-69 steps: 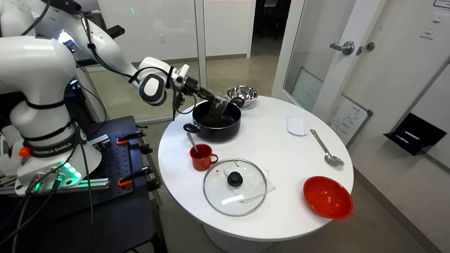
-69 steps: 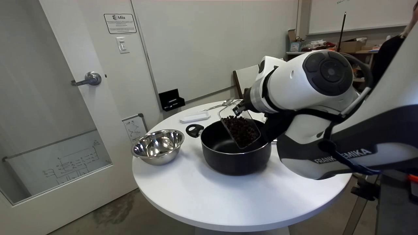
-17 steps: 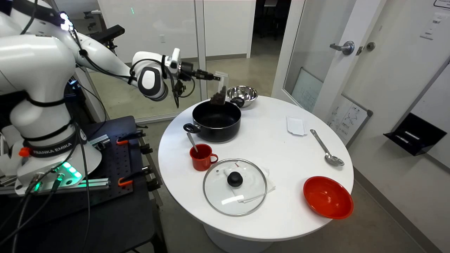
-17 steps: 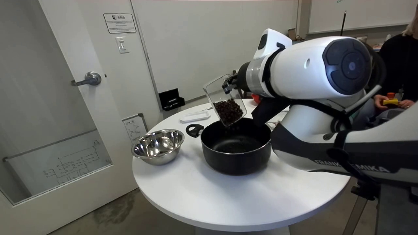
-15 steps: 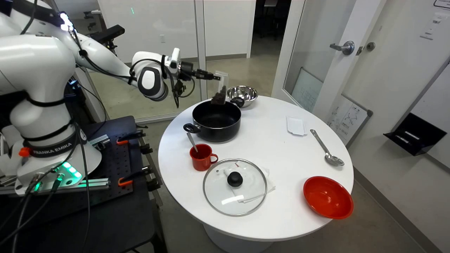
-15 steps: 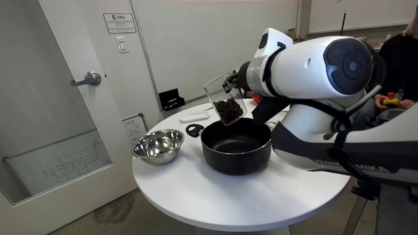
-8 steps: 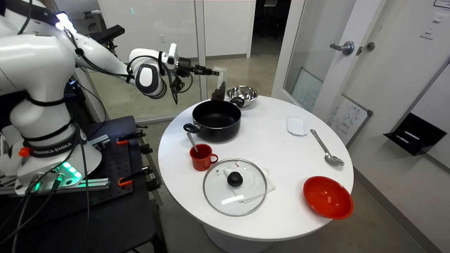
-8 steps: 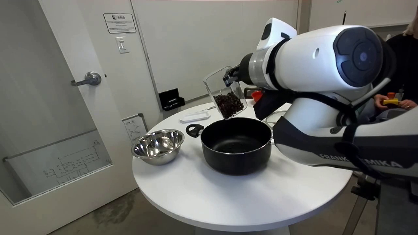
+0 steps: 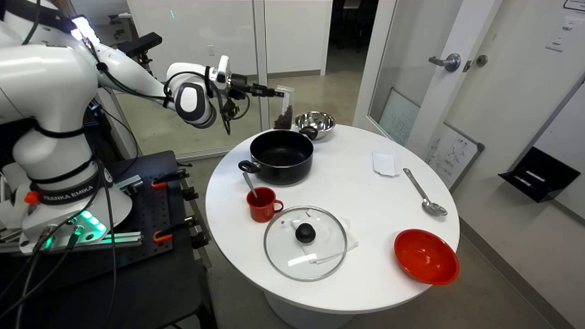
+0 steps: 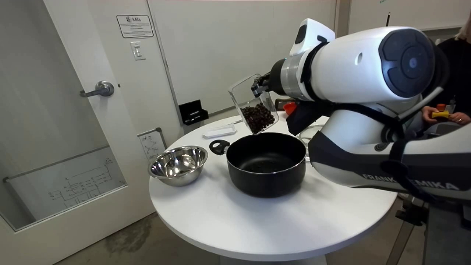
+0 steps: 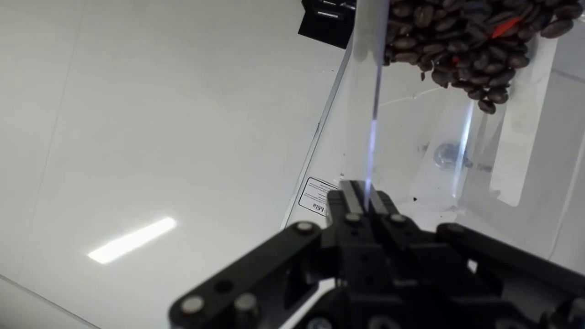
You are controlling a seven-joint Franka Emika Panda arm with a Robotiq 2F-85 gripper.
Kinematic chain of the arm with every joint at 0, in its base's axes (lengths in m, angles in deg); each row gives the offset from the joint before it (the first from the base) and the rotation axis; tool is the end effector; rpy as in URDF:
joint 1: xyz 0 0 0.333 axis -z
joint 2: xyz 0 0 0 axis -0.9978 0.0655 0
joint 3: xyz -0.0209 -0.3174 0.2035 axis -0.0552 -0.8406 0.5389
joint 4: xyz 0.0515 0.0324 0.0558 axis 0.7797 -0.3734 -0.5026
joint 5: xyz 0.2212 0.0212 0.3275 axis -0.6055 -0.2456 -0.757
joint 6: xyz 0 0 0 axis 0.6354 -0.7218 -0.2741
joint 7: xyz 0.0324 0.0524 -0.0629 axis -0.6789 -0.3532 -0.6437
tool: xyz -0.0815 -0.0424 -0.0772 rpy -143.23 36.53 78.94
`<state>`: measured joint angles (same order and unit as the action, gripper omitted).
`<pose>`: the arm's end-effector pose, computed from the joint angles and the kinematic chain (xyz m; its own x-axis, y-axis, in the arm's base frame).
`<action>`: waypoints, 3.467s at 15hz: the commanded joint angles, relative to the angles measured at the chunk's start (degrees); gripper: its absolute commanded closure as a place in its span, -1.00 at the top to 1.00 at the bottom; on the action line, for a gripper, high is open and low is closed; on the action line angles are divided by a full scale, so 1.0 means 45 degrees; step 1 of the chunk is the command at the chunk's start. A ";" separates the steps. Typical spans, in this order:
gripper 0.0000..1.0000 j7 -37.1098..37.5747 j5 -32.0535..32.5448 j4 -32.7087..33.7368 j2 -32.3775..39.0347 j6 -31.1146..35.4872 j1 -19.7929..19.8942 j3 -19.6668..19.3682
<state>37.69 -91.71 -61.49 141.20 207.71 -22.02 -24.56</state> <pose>0.4176 0.2429 0.2088 0.2736 0.2581 0.9266 -0.3257 -0.8815 0.3417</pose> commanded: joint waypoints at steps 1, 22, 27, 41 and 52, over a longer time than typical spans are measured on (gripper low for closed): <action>-0.98 -0.0209 -0.0214 0.0020 -0.0018 0.0020 0.0057 -0.0056; -0.98 -0.0779 0.1103 -0.0180 -0.4119 -0.1027 0.0064 -0.2457; -0.98 -0.1101 0.1879 -0.0623 -0.6981 -0.1713 0.0310 -0.3599; -0.98 -0.4496 0.2871 -0.0615 -1.5010 -0.3060 0.0616 -0.7049; -0.98 -0.7028 0.3087 -0.1844 -1.9609 -0.3117 0.0512 -0.6546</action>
<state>8.18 -78.98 -67.49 58.32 189.83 -18.62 -55.70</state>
